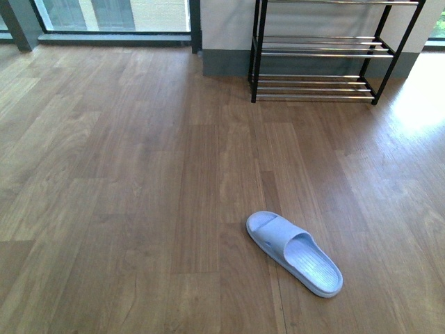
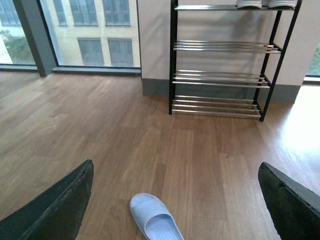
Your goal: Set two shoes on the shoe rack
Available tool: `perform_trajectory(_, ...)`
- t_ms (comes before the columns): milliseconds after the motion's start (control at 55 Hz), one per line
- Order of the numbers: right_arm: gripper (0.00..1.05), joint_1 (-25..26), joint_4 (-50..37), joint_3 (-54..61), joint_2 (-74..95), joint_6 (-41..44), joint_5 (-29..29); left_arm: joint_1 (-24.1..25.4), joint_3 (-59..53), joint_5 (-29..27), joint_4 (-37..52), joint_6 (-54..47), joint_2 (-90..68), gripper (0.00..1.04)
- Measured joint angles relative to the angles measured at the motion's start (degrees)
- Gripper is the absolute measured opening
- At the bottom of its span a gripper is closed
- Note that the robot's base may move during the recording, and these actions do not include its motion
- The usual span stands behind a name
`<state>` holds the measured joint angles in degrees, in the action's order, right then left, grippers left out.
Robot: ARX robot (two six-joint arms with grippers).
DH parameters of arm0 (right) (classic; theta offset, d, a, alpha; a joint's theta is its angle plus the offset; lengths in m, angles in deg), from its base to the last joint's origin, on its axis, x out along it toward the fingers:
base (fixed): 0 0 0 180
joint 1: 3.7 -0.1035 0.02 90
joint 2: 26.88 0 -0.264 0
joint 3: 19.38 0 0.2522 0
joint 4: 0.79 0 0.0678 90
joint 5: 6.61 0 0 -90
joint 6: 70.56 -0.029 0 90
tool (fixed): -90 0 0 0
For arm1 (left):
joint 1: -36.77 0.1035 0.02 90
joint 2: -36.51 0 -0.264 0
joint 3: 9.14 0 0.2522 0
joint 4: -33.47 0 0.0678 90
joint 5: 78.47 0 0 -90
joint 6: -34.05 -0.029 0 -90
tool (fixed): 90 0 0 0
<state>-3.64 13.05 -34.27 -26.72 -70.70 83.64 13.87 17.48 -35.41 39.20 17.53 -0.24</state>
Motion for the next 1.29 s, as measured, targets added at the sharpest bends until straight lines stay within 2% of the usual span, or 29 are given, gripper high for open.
perform_trajectory(782, 0.95, 0.0, 0.2, 0.0, 0.2, -0.2, -0.5, -0.1, 0.0, 0.4, 0.0, -0.2, -0.2, 0.02)
perform_trajectory(855, 0.95, -0.6, 3.7, -0.4, 1.4, -4.1, -0.4, -0.1, 0.0, 0.2, 0.0, -0.2, -0.2, 0.02)
perform_trajectory(928, 0.95, -2.1, 3.5, -0.2, 6.3, -7.7, -1.1, -0.1, 0.0, 0.2, 0.0, -0.2, -0.1, 0.02)
perform_trajectory(1037, 0.95, -6.4, -8.2, 0.0, 21.8, -4.0, -3.7, -0.1, 0.0, 0.2, 0.0, -0.2, -0.2, 0.02)
perform_trajectory(1146, 0.95, -7.0, -23.5, -0.3, 41.9, 1.2, -4.8, -0.1, 0.0, 0.2, 0.0, -0.2, -0.1, 0.02)
perform_trajectory(1165, 0.95, -7.1, -29.1, -0.9, 50.3, 2.9, -4.7, -0.1, 0.0, 0.2, 0.0, -0.2, -0.1, 0.02)
perform_trajectory(1219, 0.95, -7.2, -37.9, -2.6, 64.0, 6.0, -5.6, -0.1, 0.0, 0.2, 0.0, -0.2, -0.1, 0.02)
perform_trajectory(1292, 0.95, -7.0, -45.6, -5.6, 77.6, 8.7, -5.4, -0.1, 0.0, 0.2, 0.0, -0.2, -0.1, 0.02)
